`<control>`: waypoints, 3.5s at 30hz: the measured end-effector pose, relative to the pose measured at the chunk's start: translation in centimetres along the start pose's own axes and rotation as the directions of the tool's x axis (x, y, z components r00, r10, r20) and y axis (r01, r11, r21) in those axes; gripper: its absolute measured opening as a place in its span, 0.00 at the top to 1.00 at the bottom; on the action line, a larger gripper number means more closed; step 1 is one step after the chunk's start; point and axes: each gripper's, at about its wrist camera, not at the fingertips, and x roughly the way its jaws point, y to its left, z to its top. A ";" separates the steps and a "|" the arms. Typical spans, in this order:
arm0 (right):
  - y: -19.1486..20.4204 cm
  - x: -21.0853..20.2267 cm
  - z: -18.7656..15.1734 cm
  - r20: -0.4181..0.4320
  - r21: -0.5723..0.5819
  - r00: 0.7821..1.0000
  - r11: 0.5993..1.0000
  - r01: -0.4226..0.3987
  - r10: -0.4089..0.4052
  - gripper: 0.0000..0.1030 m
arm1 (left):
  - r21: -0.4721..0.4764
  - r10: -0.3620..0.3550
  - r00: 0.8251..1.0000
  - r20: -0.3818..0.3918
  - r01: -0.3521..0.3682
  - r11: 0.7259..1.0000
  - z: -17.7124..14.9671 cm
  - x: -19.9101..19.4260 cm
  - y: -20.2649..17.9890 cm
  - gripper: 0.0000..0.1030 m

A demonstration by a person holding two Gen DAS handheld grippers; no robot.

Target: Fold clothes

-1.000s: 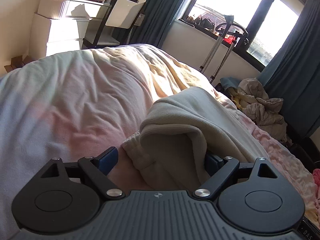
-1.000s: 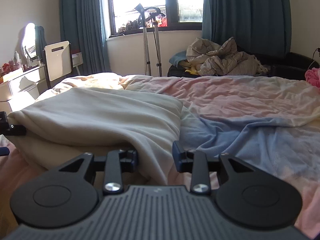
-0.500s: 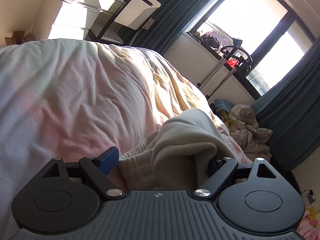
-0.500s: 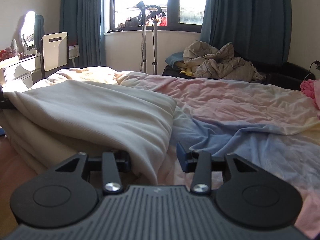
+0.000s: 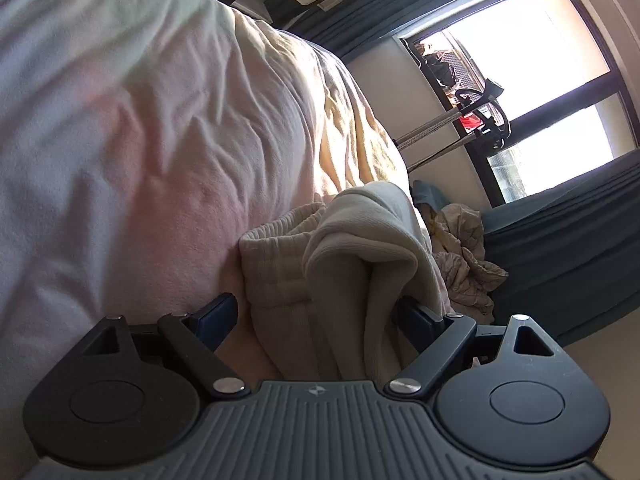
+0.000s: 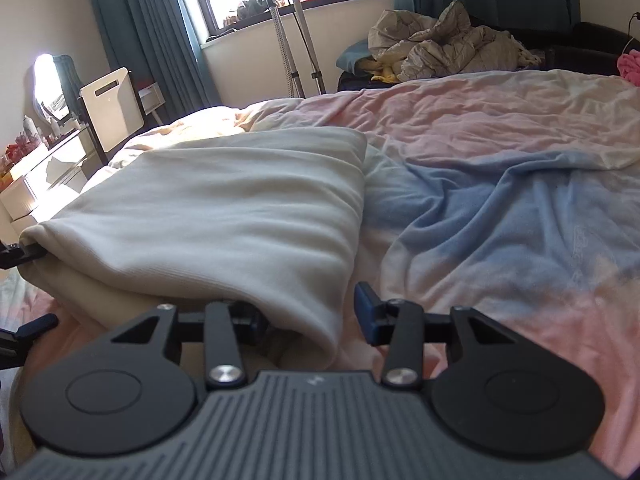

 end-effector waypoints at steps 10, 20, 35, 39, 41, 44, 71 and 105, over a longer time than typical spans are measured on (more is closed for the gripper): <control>-0.7 -1.0 0.9 0.062 0.059 0.996 0.996 -0.062 0.059 0.54 | -0.081 -0.078 0.997 -0.006 0.078 0.994 0.0 3.1 0.3 0.12; -3.6 -3.1 2.1 0.148 0.360 0.960 0.891 -0.276 0.238 0.51 | -0.356 -0.321 0.944 -0.070 0.277 0.893 0.4 6.4 3.6 0.12; -7.2 4.6 4.4 0.028 0.492 0.988 0.858 -0.146 0.153 0.39 | -0.198 -0.088 0.994 -0.058 0.075 0.977 0.0 8.6 1.2 0.22; -9.3 8.0 3.9 0.041 0.614 0.963 0.754 -0.234 0.265 0.39 | -0.202 -0.103 0.994 -0.040 0.092 0.975 0.4 8.8 0.8 0.24; -10.0 9.4 3.5 0.080 0.664 0.933 0.679 -0.312 0.351 0.38 | -0.206 -0.117 0.993 -0.024 0.110 0.972 0.5 8.9 0.7 0.26; -10.2 10.3 3.1 0.123 0.689 0.907 0.623 -0.371 0.403 0.38 | -0.205 -0.134 0.991 -0.006 0.130 0.970 0.4 9.1 0.8 0.31; -11.6 -10.5 14.2 0.461 0.405 0.858 0.806 -0.431 0.228 0.75 | 0.025 -0.391 0.921 -0.007 0.391 0.920 -6.7 4.4 -15.6 0.59; -38.5 -1.7 0.6 0.249 0.911 0.891 0.405 -0.082 -0.380 0.61 | 0.390 -0.193 0.850 -0.491 0.412 0.823 -24.2 26.7 -25.3 0.48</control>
